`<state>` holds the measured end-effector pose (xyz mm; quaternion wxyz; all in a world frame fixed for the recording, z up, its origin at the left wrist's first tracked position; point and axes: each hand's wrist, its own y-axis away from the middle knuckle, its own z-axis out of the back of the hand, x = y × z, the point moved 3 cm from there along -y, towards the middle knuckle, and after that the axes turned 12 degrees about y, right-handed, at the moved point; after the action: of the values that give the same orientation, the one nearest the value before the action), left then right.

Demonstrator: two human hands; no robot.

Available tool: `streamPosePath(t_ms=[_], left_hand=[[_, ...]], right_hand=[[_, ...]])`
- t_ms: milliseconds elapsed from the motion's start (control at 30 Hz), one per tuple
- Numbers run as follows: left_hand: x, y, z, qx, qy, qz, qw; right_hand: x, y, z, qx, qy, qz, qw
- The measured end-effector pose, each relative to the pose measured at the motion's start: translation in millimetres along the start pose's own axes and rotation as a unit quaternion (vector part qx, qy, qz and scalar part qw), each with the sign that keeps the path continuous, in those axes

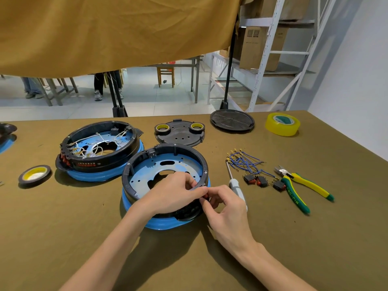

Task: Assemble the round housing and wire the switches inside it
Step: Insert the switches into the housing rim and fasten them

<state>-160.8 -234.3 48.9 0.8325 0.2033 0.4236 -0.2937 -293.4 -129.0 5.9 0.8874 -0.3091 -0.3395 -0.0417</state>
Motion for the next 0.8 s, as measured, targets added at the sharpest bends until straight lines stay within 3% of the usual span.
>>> streamPosePath(t_ms=[233, 500, 800], left_hand=[[9, -4, 3, -0.026, -0.020, 0.016, 0.999], [2, 0, 0, -0.042, -0.053, -0.048, 0.997], [3, -2, 1, -0.048, -0.084, -0.064, 0.993]], right_hand=[[2, 0, 1, -0.009, 0.006, -0.021, 1.000], [-4, 0, 2, 0.029, -0.039, -0.064, 0.997], [-16, -3, 0, 0.070, -0.091, -0.099, 0.989]])
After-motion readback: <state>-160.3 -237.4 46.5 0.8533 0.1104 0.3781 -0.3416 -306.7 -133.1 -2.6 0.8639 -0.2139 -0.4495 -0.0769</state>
